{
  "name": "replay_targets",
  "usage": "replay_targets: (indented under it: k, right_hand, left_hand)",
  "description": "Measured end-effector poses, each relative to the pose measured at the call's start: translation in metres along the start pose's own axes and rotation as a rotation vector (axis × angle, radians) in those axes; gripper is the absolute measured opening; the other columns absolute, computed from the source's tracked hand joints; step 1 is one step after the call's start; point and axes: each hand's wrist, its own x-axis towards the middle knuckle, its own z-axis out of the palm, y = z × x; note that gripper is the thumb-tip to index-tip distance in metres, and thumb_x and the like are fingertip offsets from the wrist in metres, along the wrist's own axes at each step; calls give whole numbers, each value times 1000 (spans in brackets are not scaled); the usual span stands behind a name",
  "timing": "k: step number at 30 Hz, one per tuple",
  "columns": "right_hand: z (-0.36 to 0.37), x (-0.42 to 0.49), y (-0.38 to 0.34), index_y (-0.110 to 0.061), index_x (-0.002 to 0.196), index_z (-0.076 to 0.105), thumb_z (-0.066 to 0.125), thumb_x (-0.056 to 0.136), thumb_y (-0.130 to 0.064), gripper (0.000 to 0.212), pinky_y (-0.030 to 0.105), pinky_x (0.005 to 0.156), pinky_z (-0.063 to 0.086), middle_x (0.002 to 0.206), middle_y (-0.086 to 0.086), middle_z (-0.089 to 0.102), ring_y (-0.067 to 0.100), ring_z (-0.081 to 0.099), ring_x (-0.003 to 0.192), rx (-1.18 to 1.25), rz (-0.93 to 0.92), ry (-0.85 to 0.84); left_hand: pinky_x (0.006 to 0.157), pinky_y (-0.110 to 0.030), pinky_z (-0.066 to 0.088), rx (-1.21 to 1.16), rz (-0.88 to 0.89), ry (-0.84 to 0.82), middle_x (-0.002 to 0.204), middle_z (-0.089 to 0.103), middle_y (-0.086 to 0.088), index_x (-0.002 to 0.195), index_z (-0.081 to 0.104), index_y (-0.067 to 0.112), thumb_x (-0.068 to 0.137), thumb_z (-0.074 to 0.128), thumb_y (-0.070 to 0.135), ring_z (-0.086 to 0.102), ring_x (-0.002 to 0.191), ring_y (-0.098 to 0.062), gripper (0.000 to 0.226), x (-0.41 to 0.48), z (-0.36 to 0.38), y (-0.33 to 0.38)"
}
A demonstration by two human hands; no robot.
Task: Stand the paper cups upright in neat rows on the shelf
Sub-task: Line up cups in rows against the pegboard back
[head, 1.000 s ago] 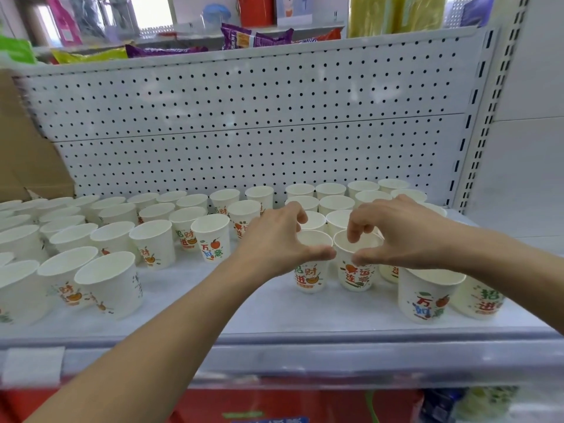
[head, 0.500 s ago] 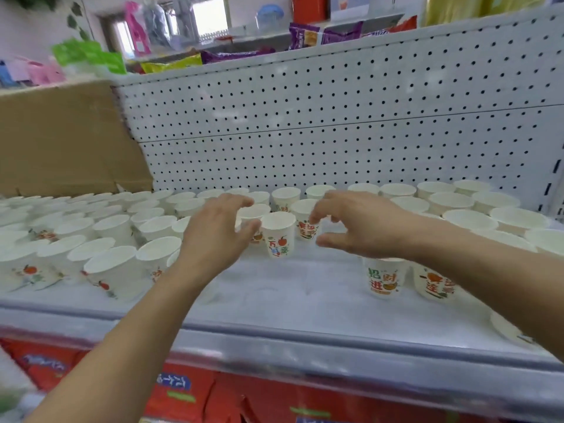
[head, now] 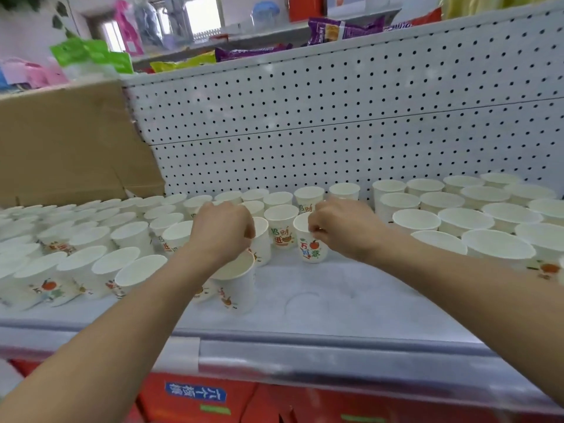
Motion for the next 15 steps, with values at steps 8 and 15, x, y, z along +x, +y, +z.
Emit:
replay_targets:
  k: [8, 15]
  right_hand:
    - [-61, -102, 13, -18, 87, 68, 67, 86, -19, 2, 38, 60, 46, 84, -4, 61, 19, 52, 77, 225, 57, 290]
    - [-121, -209, 71, -26, 80, 70, 70, 79, -22, 4, 41, 65, 50, 77, -13, 61, 11, 57, 73, 180, 182, 191]
  left_hand:
    - [68, -32, 49, -538, 178, 268, 75, 65, 18, 80, 72, 31, 79, 72, 25, 58, 75, -4, 6, -45, -47, 38]
    - [73, -30, 47, -668, 484, 213, 77, 63, 16, 89, 74, 32, 84, 67, 31, 56, 76, -3, 8, -72, -74, 152]
